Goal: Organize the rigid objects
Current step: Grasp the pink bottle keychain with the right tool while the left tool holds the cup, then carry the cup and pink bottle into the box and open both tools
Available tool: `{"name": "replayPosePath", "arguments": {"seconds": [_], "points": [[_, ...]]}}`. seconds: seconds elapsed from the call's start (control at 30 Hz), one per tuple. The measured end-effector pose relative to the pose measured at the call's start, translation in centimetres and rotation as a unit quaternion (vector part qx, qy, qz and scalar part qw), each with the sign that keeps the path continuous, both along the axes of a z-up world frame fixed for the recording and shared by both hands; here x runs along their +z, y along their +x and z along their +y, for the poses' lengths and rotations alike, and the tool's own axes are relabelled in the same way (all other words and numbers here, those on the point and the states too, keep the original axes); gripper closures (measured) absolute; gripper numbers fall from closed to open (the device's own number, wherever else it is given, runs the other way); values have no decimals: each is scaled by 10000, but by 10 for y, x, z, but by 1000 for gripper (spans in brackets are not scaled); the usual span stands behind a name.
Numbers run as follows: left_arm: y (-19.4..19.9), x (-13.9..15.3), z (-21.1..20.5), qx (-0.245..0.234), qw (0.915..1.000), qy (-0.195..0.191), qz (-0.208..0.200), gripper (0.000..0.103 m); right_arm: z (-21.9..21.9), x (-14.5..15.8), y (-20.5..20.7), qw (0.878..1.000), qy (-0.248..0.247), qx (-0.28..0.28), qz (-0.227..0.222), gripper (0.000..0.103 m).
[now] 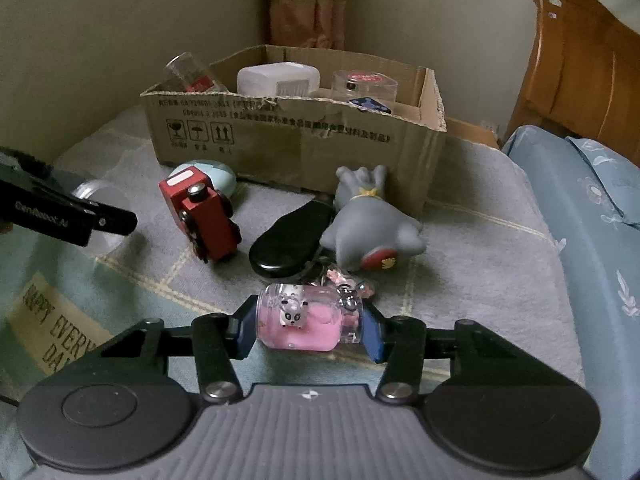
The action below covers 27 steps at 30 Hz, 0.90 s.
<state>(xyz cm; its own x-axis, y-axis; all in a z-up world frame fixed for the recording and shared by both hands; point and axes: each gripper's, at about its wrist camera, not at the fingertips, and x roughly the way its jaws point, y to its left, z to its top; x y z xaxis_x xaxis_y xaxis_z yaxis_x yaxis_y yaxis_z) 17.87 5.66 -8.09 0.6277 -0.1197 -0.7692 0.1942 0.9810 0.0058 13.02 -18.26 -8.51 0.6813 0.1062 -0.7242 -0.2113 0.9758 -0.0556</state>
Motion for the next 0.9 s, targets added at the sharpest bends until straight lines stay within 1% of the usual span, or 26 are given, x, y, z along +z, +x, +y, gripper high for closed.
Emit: {"name": "replayPosePath", "arguments": {"seconds": [0.13, 0.23, 0.33, 0.4, 0.57, 0.73, 0.9], "points": [[-1, 10, 0, -220, 9997, 40, 102, 12, -1, 8, -1, 9995, -169, 231, 100, 47], [-1, 21, -1, -430, 9989, -14, 209, 12, -4, 20, -5, 9983, -298, 472, 140, 47], [-4, 34, -5, -650, 9976, -1, 228, 12, -7, 36, -10, 9965, -426, 704, 150, 47], [-7, 42, -9, -805, 9965, 35, 239, 12, -10, 45, -11, 9957, -431, 799, 194, 47], [-8, 63, -22, -1182, 9925, -26, 297, 12, -19, 67, -12, 9950, -322, 919, 227, 47], [2, 86, -41, -1472, 9890, 7, 140, 12, -26, 88, -14, 9949, -264, 959, 136, 47], [28, 110, -71, -1688, 9856, -30, -86, 12, -35, 107, -11, 9950, -282, 960, -33, 47]]}}
